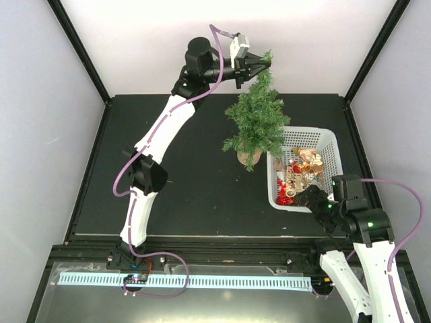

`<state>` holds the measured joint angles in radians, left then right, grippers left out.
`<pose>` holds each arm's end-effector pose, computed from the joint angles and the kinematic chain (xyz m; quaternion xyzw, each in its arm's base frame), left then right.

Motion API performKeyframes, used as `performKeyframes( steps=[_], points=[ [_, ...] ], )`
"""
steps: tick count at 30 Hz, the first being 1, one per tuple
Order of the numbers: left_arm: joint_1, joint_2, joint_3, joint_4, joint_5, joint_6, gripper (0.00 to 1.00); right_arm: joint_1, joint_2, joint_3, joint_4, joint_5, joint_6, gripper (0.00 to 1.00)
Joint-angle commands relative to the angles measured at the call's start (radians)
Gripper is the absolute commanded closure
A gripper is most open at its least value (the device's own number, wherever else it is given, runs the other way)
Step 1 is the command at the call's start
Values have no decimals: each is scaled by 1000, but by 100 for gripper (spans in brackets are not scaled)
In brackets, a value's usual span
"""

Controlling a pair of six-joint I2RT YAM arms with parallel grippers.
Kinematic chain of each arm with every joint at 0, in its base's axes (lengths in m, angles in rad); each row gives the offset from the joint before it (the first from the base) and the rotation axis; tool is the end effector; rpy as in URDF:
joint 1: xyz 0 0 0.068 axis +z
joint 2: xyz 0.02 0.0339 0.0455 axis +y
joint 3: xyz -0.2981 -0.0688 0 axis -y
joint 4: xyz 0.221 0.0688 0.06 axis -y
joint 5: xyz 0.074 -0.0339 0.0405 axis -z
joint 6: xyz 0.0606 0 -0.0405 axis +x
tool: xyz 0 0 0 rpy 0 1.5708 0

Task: Decorate the small christmas tree

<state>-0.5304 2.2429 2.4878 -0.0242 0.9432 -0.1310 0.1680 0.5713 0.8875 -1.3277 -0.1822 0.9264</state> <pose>0.4172 -0.3015 0.4825 0.4581 0.4753 -0.4944 0.5656 0.0292 0.0161 0.2872 0.3310 0.8985 0.2177 0.1892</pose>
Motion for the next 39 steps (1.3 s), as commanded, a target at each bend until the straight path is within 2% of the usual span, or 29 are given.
performKeyframes(
  steps=[1, 9, 17, 24, 39],
  points=[
    [-8, -27, 45, -36, -14, 18, 99, 5, -28, -6, -12, 5, 13, 5],
    [17, -192, -38, -119, 56, 10, 98, 4, -66, -66, 16, -24, 7, 5],
    [25, -421, -217, -202, 85, 77, 98, 6, -56, -98, 55, -45, -29, 5],
    [37, -570, -315, -290, 95, 139, 98, 5, -77, -152, 81, -64, -31, 5],
    [41, -954, -817, -243, 79, 208, 98, 5, -135, -213, 79, -86, -7, 5]
  ],
)
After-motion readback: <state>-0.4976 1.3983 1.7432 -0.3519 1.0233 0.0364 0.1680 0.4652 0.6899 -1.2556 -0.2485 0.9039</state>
